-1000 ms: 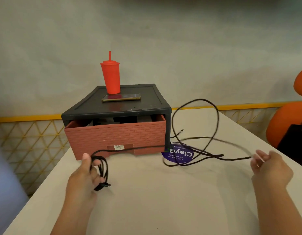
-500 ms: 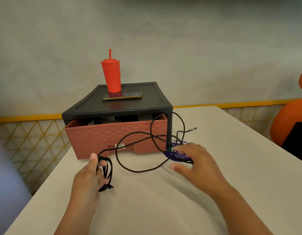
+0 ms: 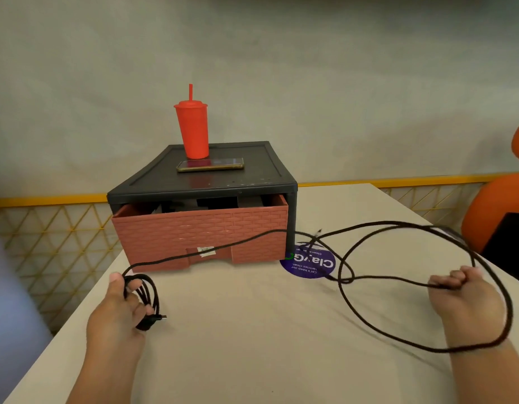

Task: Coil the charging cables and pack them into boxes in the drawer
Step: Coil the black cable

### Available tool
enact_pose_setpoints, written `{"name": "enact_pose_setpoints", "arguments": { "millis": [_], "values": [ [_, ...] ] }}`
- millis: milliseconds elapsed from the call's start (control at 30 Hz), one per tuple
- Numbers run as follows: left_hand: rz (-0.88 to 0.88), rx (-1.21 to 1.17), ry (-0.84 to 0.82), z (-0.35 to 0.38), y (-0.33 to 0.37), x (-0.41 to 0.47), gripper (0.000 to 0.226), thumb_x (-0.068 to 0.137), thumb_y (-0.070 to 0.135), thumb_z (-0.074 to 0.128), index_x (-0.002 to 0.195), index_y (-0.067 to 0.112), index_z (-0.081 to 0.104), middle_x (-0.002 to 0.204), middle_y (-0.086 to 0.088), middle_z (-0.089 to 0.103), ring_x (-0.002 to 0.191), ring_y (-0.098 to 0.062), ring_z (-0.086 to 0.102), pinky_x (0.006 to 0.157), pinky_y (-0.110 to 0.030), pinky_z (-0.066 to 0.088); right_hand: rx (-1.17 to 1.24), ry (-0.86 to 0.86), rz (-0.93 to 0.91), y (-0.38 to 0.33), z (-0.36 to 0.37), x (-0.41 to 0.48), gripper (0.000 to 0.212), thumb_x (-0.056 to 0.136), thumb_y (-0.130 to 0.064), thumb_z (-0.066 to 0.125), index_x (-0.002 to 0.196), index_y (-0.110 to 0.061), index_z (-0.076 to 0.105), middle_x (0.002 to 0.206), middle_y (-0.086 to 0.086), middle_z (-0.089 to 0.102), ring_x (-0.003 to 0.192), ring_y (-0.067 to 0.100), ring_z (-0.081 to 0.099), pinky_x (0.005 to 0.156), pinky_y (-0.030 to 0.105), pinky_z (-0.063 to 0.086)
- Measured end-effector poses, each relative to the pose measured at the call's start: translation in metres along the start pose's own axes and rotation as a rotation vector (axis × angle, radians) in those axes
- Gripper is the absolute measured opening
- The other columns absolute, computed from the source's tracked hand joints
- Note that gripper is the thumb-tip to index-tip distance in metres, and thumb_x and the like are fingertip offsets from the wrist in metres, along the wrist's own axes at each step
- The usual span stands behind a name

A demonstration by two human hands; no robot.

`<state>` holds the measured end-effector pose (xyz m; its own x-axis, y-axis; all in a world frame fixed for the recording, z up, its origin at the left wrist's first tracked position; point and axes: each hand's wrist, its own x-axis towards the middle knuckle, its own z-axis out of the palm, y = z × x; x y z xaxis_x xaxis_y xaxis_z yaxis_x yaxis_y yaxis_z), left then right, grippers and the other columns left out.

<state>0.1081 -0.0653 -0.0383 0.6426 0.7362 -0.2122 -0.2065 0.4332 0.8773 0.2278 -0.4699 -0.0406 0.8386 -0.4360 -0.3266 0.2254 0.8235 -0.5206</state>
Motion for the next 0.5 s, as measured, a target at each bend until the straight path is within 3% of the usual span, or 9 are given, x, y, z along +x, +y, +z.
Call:
{"name": "enact_pose_setpoints", "arguments": {
  "millis": [100, 200, 300, 367, 433, 500],
  "values": [
    [0.019, 0.052, 0.019, 0.001, -0.005, 0.002, 0.039, 0.096, 0.045, 0.041, 0.072, 0.017, 0.053, 0.03, 0.013, 0.027, 0.025, -0.007, 0.026, 0.054, -0.022, 0.036, -0.076, 0.067, 0.027, 0.013, -0.005, 0.013, 0.032, 0.094, -0.01, 0.021, 0.067, -0.022, 0.035, 0.037, -0.008, 0.033, 0.03, 0.005, 0.026, 0.037, 0.015, 0.023],
    [0.032, 0.094, 0.033, 0.001, -0.008, 0.003, 0.041, 0.095, 0.047, 0.043, 0.072, 0.015, 0.055, 0.031, 0.014, 0.025, 0.026, -0.006, 0.026, 0.056, -0.025, 0.034, -0.008, 0.035, 0.068, 0.025, 0.0, 0.008, 0.029, 0.095, -0.009, 0.013, 0.086, -0.018, 0.039, 0.06, -0.006, 0.041, 0.038, 0.005, 0.034, 0.046, 0.016, 0.032],
    [0.041, 0.114, 0.038, 0.001, -0.008, 0.003, 0.041, 0.095, 0.047, 0.044, 0.072, 0.015, 0.056, 0.032, 0.013, 0.024, 0.027, -0.005, 0.027, 0.057, -0.025, 0.035, -0.18, 0.021, 0.063, 0.026, 0.002, 0.008, 0.034, 0.097, -0.011, 0.018, 0.124, -0.01, 0.039, 0.098, 0.009, 0.054, 0.075, 0.014, 0.055, 0.069, 0.023, 0.043],
    [0.055, 0.127, 0.035, 0.002, -0.009, 0.004, 0.041, 0.094, 0.048, 0.044, 0.073, 0.015, 0.057, 0.033, 0.013, 0.025, 0.029, -0.006, 0.027, 0.058, -0.025, 0.036, -0.357, 0.095, -0.023, 0.021, 0.004, 0.009, 0.039, 0.096, -0.013, 0.032, 0.132, 0.0, 0.04, 0.095, 0.008, 0.054, 0.077, 0.016, 0.054, 0.068, 0.024, 0.044],
    [0.069, 0.149, 0.025, 0.003, -0.01, 0.004, 0.042, 0.094, 0.048, 0.045, 0.074, 0.014, 0.058, 0.034, 0.014, 0.024, 0.03, -0.007, 0.026, 0.058, -0.025, 0.036, -0.497, 0.15, -0.091, 0.013, 0.006, 0.007, 0.048, 0.093, -0.03, 0.043, 0.137, -0.01, 0.039, 0.11, 0.003, 0.053, 0.098, 0.016, 0.053, 0.087, 0.029, 0.042],
    [0.079, 0.168, 0.021, 0.004, -0.011, 0.003, 0.042, 0.094, 0.048, 0.044, 0.074, 0.014, 0.058, 0.033, 0.015, 0.023, 0.03, -0.007, 0.025, 0.058, -0.025, 0.036, -0.618, 0.183, -0.325, 0.006, 0.011, -0.005, 0.053, 0.088, -0.038, 0.044, 0.137, -0.019, 0.04, 0.127, 0.0, 0.046, 0.118, 0.017, 0.042, 0.101, 0.033, 0.031]
  ]
}}
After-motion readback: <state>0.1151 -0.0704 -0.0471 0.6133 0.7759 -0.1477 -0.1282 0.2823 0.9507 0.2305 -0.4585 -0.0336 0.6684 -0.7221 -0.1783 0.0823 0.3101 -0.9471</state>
